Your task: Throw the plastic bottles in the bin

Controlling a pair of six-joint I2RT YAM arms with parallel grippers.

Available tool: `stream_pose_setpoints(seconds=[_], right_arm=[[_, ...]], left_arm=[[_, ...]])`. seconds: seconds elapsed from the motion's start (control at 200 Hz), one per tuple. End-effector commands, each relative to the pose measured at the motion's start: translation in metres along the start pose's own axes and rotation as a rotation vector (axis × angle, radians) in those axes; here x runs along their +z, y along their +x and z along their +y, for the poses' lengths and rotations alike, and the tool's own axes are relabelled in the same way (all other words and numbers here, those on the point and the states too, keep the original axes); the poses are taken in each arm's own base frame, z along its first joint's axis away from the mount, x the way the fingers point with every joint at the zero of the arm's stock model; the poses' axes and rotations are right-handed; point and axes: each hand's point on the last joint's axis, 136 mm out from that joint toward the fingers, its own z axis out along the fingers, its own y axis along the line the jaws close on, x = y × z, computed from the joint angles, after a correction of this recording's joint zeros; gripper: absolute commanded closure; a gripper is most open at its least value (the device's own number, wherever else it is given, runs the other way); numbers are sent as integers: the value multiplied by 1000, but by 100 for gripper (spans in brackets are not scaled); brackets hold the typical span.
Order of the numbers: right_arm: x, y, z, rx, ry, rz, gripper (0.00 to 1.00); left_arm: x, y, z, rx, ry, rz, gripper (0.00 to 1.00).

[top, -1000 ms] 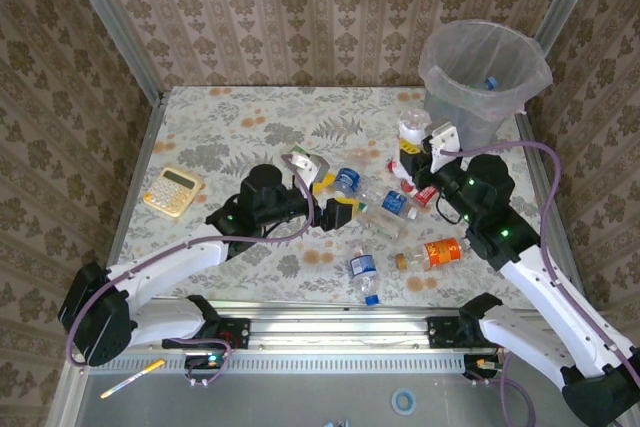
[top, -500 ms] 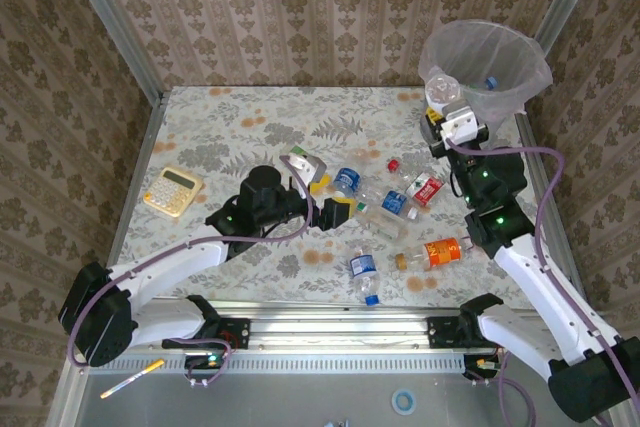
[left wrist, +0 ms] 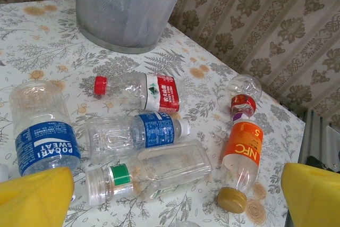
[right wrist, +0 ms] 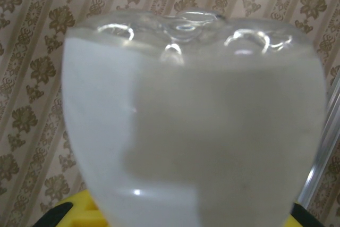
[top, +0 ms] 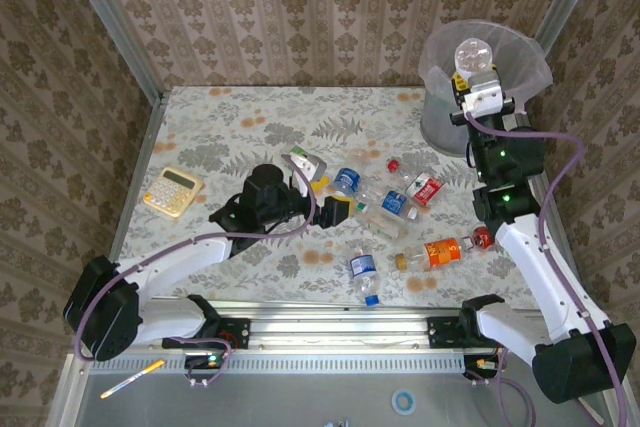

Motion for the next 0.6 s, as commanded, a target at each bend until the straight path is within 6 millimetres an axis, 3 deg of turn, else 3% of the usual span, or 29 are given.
stream_pose_setpoints(seconds=[0.0, 0.185, 0.595], right_arm=[[8, -36, -13, 16, 23, -114, 93], [24, -45, -6, 41, -24, -134, 93], [62, -52, -15, -3, 18, -133, 92]], left_arm=[[2, -8, -1, -6, 24, -26, 0], [2, -7, 2, -12, 25, -26, 0], [-2, -5, 12, -35, 23, -38, 0]])
